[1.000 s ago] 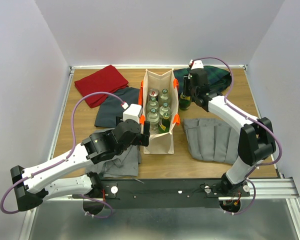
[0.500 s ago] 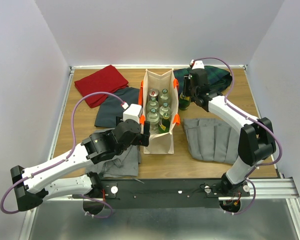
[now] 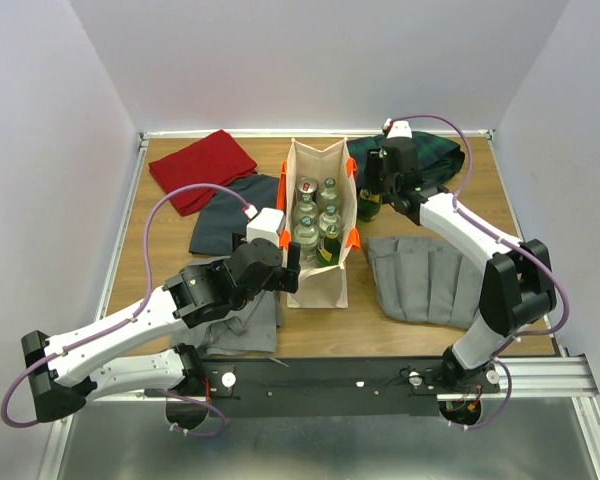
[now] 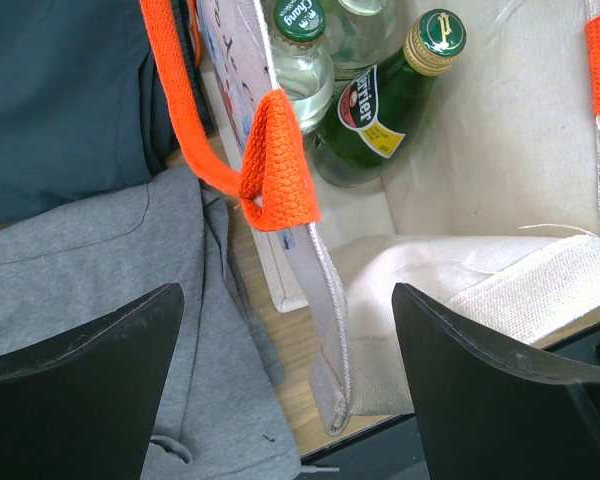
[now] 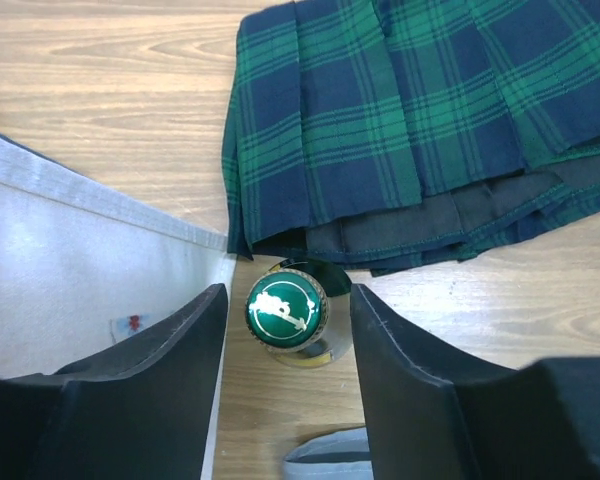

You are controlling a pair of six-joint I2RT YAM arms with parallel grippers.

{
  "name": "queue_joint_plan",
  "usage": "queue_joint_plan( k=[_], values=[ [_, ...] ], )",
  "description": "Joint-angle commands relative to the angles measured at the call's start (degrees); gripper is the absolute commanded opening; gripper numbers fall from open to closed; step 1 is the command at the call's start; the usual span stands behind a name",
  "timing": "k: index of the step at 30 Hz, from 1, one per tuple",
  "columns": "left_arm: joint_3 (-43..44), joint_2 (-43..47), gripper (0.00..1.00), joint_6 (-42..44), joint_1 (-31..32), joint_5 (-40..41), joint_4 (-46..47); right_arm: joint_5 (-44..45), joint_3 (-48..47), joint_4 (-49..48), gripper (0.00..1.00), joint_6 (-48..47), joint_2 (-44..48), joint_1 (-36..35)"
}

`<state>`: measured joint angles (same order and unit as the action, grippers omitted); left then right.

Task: Take the beverage out of the canvas bag
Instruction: Place the drink at the center of the board.

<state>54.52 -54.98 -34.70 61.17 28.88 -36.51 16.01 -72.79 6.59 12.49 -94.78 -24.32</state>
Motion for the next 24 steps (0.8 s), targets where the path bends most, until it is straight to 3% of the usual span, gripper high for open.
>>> queue_joint_plan(
  k=[1, 10, 15, 24],
  values=[
    [0.9, 0.1, 0.94, 1.0, 0.1, 0.3, -0.3, 1.2, 0.5, 1.0, 0.62, 0.8, 2.3, -0.2],
    [1.2, 0.0, 0.95, 2.2, 0.1, -0.8, 0.2, 2.7, -0.1, 3.2, 0.67, 1.0, 4.9, -0.3],
    [1.7, -0.9, 0.94, 3.3, 0.2, -1.1, -1.6, 2.8, -7.3, 12.9, 0.69, 2.3, 7.5, -0.6],
    [0.7, -0.7, 0.94, 4.5, 0.2, -6.5, 1.3, -11.2, -17.4, 24.2, 0.75, 2.5, 12.3, -0.9]
  ],
)
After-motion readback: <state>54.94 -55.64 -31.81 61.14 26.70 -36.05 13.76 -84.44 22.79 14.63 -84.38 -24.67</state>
